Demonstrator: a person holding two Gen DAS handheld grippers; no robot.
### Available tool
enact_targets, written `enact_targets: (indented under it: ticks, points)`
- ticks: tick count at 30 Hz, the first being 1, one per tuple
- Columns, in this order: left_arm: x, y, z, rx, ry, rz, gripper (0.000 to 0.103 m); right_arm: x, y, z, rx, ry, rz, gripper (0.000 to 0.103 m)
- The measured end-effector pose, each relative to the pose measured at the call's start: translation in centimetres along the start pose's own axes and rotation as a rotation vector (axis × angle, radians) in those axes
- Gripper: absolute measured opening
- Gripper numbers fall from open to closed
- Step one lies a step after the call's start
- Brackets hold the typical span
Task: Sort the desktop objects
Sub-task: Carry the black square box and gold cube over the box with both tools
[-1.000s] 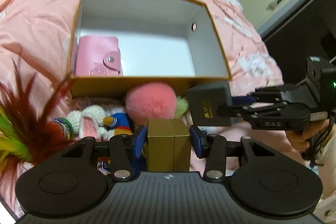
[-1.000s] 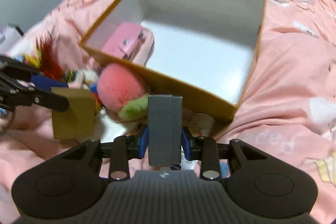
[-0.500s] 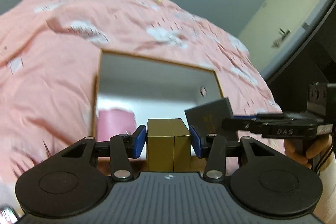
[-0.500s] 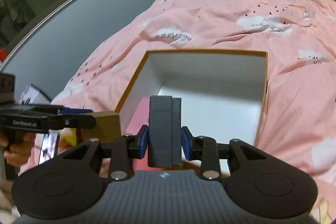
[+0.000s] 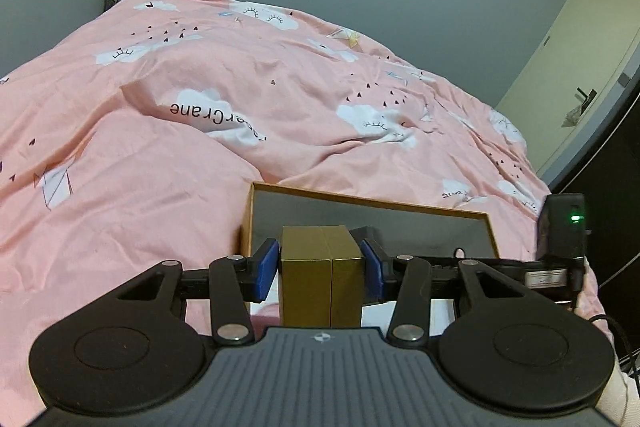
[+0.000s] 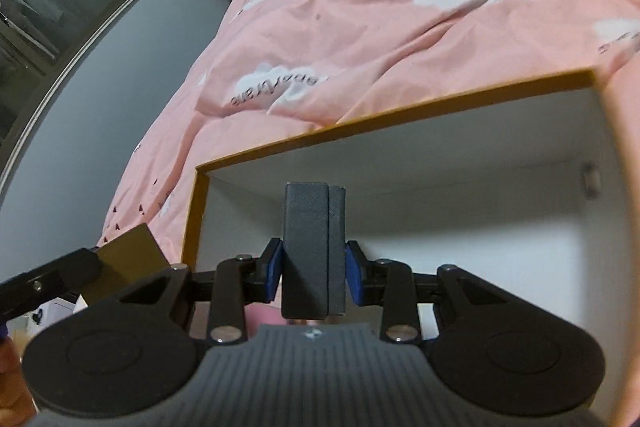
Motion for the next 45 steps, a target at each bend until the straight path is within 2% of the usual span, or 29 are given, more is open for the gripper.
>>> enact_targets:
  ticks: [3,8,16,21,24,29,31,33,37,40,44,45]
  points:
    - [0.4,0.4,-0.3,-0.003,0.001,-0.005,0.052,0.7,0.4,-2.0,-0.003,0.000,0.009,0.035]
    - [1.0,1.0,-1.1,-0.008,0.012,-0.006,0.052,1.7,0.5,-4.1,0.061,0.013,0.006,0.035]
    - [1.5,1.6,-2.0,-0.010,0.027,-0.004,0.052,2.6,-0.7,-6.1,0.104,0.084,-0.024,0.036]
    - [1.7,1.8,-2.5,-0.012,0.033,0.005,0.052,2.7,-0.4,-5.8,-0.040,0.093,0.034,0.039]
    - [1.7,1.8,-2.9,-0.014,0.042,0.007,0.052,2.6,-0.7,-6.5,-0.072,0.137,0.028,0.036]
    - [1.7,2.0,-3.0,-0.008,0.045,0.014,0.052,2.4,-0.6,-7.4,-0.046,0.157,0.038,0.035]
    - [1.7,2.1,-2.9,-0.008,0.043,0.019,0.052,2.2,-0.4,-7.9,-0.009,0.178,0.037,0.030]
    - [1.8,2.1,-2.8,-0.004,0.041,0.017,0.052,2.1,0.0,-8.2,-0.018,0.169,0.061,0.031]
    - [1.5,2.0,-2.5,-0.028,0.044,0.013,0.052,1.8,-0.2,-7.3,-0.002,0.179,0.071,0.030]
    - [1.0,1.8,-2.0,-0.068,0.053,-0.004,0.052,0.9,-0.1,-4.9,0.008,0.159,0.101,0.031]
    - [-0.1,1.5,-2.0,-0.116,0.104,-0.021,0.052,-1.2,-0.6,-1.4,0.050,0.149,0.091,0.033]
    - [-0.6,1.6,-2.2,-0.133,0.127,-0.022,0.052,-1.8,-0.9,-0.7,0.069,0.151,0.074,0.036]
Point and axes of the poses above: each gripper's, at about its wrist camera, not at the fingertips, and z roughly against the way its jaws point, y to its left, x to its top, the point moved 1 cm from there along -z, roughly the way its jaws point, and after that the axes turned 14 degrees about y, right-handed, at the moved point
